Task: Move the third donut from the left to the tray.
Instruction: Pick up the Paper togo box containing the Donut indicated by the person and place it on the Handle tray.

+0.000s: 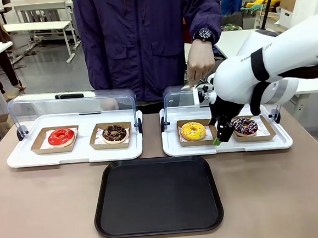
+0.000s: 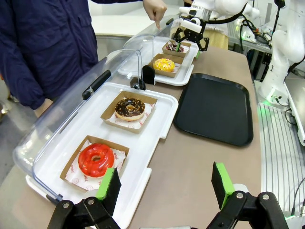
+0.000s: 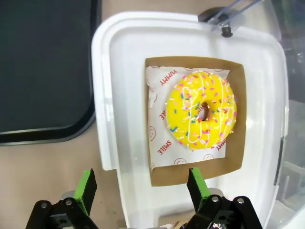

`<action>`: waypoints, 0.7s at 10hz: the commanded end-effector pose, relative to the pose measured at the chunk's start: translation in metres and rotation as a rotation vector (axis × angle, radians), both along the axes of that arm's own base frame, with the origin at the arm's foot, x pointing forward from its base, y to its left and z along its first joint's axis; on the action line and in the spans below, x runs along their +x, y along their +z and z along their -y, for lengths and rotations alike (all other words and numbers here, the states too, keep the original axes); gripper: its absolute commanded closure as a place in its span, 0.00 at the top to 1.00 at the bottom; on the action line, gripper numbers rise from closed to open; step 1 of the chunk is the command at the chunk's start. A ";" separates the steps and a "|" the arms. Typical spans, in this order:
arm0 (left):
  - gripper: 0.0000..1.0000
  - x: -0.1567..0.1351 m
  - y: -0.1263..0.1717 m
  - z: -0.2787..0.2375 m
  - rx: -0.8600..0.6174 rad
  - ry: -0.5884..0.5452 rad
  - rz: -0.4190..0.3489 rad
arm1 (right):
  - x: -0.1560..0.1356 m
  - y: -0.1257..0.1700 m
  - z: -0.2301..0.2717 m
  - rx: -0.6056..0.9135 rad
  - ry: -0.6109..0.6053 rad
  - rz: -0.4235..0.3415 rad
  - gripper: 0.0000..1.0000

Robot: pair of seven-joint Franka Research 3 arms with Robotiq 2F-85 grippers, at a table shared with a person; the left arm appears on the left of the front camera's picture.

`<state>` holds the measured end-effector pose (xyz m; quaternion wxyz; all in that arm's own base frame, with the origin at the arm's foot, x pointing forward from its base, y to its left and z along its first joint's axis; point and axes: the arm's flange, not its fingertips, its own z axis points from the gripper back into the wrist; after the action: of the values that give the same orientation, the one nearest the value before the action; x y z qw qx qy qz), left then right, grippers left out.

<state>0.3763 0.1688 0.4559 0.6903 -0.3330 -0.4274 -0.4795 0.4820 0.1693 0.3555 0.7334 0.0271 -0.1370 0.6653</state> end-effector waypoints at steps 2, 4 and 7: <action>1.00 -0.001 0.002 0.000 -0.006 -0.005 -0.001 | 0.005 -0.011 -0.011 -0.058 -0.035 0.071 1.00; 1.00 -0.001 0.002 0.000 -0.006 -0.005 -0.001 | 0.007 -0.018 -0.009 -0.079 -0.033 0.095 1.00; 1.00 -0.001 0.002 0.000 -0.006 -0.005 -0.001 | 0.011 -0.026 -0.009 -0.103 -0.031 0.124 1.00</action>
<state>0.3763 0.1688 0.4559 0.6903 -0.3330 -0.4274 -0.4795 0.4922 0.1746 0.3342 0.7264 -0.0325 -0.1444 0.6711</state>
